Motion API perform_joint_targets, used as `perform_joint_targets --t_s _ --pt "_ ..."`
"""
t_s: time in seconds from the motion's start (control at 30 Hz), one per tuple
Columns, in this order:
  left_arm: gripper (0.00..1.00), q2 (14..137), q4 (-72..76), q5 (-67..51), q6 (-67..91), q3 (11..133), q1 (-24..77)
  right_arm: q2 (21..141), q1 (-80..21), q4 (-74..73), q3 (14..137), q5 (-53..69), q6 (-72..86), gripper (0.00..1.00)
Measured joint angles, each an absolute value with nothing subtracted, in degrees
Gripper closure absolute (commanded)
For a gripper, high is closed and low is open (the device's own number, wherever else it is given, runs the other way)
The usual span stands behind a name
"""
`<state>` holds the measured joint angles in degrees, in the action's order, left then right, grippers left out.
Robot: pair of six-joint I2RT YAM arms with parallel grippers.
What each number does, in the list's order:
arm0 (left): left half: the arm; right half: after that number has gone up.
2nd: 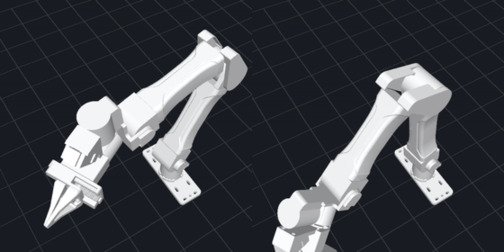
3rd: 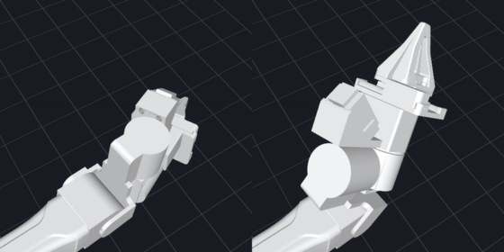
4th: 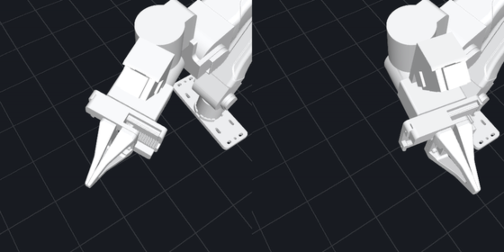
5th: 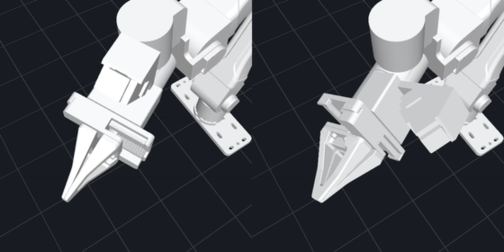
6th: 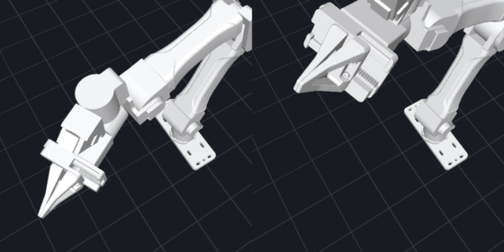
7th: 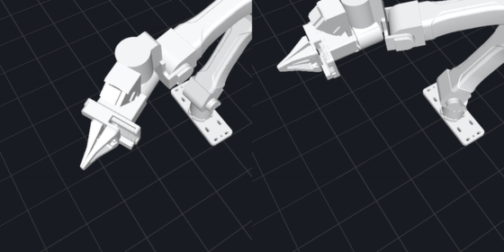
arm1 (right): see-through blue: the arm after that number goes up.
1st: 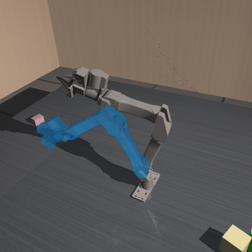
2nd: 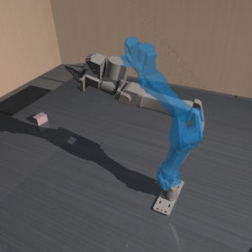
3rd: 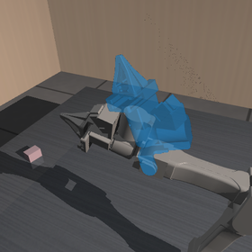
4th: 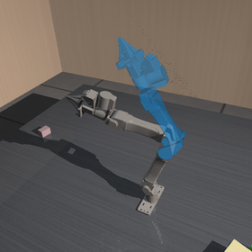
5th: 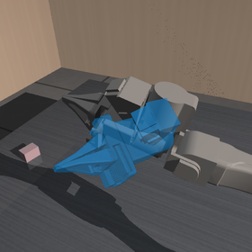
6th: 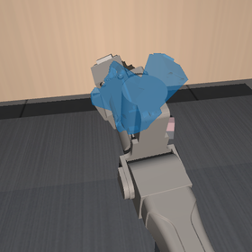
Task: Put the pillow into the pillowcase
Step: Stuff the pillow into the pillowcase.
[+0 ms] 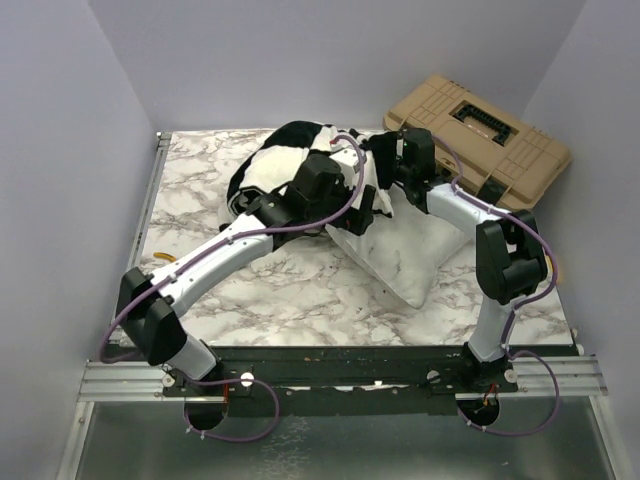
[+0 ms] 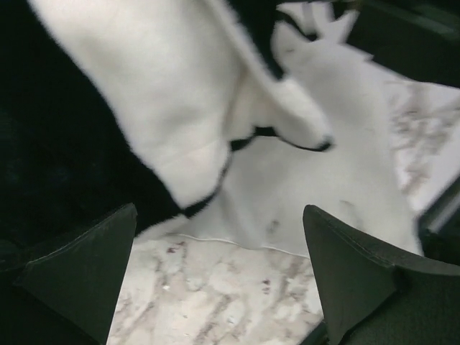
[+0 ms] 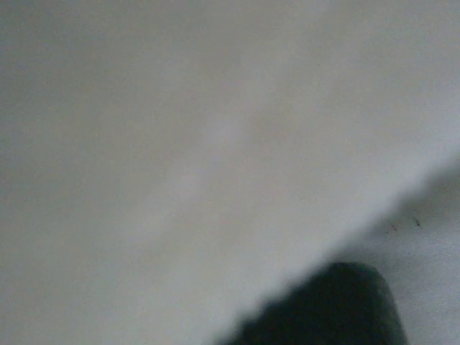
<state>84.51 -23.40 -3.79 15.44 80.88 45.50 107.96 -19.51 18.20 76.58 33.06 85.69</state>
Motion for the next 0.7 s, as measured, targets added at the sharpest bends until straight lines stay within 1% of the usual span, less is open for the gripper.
perform_joint_targets --t_s 0.07,0.1,0.13,0.17,0.2,0.23,0.27,0.3,0.33,0.53,0.7 --pt "0.01 87.4 -23.2 0.8 13.6 80.6 45.6 107.9 -19.5 17.7 76.7 33.0 85.8 1.00" --pt "0.04 88.4 -22.9 3.0 13.3 80.2 45.6 107.9 -19.5 17.3 76.9 33.0 85.9 1.00" --pt "0.08 89.1 -22.8 5.6 12.8 79.9 45.6 107.9 -19.5 17.1 77.0 33.0 85.9 1.00" --pt "0.15 90.1 -22.6 9.1 12.6 79.7 45.6 107.9 -19.5 16.9 77.1 33.0 85.9 1.00" --pt "0.24 90.8 -22.2 12.8 12.4 79.7 45.5 107.8 -19.5 16.7 77.2 32.9 85.9 1.00" --pt "0.39 91.4 -21.6 16.0 12.3 79.7 45.5 107.7 -19.5 16.6 77.2 32.8 85.9 1.00" --pt "0.69 91.9 -20.9 18.4 11.9 79.7 45.6 107.7 -19.5 16.5 77.2 32.8 85.9 1.00" --pt "0.90 92.3 -20.3 20.4 11.6 80.0 45.5 107.6 -19.5 16.5 77.2 32.8 85.9 1.00" --pt "1.00 92.5 -19.9 21.3 10.7 80.4 45.5 107.5 -19.5 16.5 77.2 32.8 85.9 1.00" --pt "1.00 91.8 -17.6 22.8 11.5 85.3 44.2 107.4 -19.1 16.3 77.2 32.8 86.0 1.00" --pt "1.00 88.7 -15.9 13.0 20.4 85.7 35.1 107.4 -18.6 16.0 77.5 32.8 86.0 1.00"
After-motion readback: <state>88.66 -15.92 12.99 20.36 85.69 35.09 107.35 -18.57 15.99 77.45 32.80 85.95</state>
